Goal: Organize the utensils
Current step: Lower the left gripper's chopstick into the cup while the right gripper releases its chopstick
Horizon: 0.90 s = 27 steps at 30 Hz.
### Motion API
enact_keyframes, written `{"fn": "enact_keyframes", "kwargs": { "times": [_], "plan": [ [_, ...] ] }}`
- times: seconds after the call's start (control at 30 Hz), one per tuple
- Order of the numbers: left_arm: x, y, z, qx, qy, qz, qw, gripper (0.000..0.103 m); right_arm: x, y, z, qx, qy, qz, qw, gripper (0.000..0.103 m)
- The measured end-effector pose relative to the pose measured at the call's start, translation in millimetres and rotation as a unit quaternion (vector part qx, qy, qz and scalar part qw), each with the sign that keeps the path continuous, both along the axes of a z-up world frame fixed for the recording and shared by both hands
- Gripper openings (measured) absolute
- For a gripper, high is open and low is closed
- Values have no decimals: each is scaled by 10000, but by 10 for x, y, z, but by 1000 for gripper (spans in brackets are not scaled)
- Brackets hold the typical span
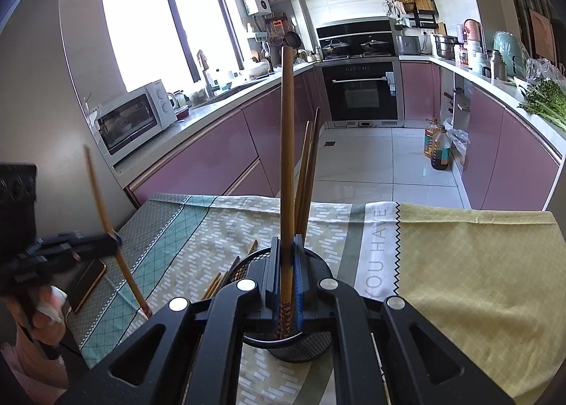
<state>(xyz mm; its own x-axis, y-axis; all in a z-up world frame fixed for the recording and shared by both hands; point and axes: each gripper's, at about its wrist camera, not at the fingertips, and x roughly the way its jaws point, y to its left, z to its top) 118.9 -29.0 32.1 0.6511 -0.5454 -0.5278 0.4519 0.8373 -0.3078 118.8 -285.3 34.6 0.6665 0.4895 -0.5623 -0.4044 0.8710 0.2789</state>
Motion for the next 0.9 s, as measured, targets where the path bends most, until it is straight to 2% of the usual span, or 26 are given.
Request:
{"fn": "enact_keyframes", "kwargs": {
  "times": [0.2, 0.47, 0.67, 0.8, 0.9],
  "plan": [
    [72, -156, 421, -413, -410, -222, 9981, 7, 25, -6, -54, -8, 100, 0, 9999, 6],
    [256, -418, 690, -366, -640, -311, 9968, 7, 74, 1, -105, -6, 205, 8, 9998, 6],
    [492, -618, 565, 76, -381, -340, 9987, 7, 115, 15, -129, 15, 281, -15, 9996, 8],
    [623, -762, 371, 420, -85, -430, 9982, 8, 117, 4, -127, 47, 280, -62, 9996, 10],
    [734, -868, 176, 659, 222, -565, 9960, 8, 110, -20, -118, 90, 271, -102, 9995, 15]
  ]
}}
